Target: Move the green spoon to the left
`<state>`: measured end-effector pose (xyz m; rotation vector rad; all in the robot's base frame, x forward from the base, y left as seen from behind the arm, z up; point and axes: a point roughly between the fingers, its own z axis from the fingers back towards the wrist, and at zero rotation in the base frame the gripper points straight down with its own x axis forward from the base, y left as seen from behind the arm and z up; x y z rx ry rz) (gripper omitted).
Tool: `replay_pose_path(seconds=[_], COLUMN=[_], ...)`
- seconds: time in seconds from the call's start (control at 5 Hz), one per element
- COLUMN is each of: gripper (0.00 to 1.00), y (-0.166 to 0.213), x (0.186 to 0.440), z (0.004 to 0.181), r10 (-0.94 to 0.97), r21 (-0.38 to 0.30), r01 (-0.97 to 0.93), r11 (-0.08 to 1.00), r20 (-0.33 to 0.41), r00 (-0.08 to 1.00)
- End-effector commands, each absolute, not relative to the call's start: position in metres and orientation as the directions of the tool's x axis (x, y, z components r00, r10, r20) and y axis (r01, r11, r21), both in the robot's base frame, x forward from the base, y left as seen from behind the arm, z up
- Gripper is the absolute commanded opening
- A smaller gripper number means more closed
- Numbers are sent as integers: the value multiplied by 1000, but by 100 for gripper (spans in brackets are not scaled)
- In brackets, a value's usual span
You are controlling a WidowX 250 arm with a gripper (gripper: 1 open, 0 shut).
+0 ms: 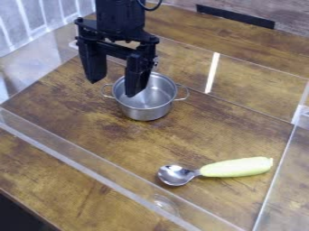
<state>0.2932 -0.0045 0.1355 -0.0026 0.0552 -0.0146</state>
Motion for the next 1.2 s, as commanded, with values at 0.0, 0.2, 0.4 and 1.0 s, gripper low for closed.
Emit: replay_pose_path(seconds=[0.0,0.2,0.4,1.0], gripper=[100,100,100,100], y=[-9,-36,-76,-145], x=[296,307,315,334], z=[118,100,87,46], r10=[-36,-248,-479,-747], r21=[-10,-4,16,59], r01=[35,248,480,745], r11=[999,969,877,664], r20=[-84,-77,-51,25], r00=[996,966,876,664])
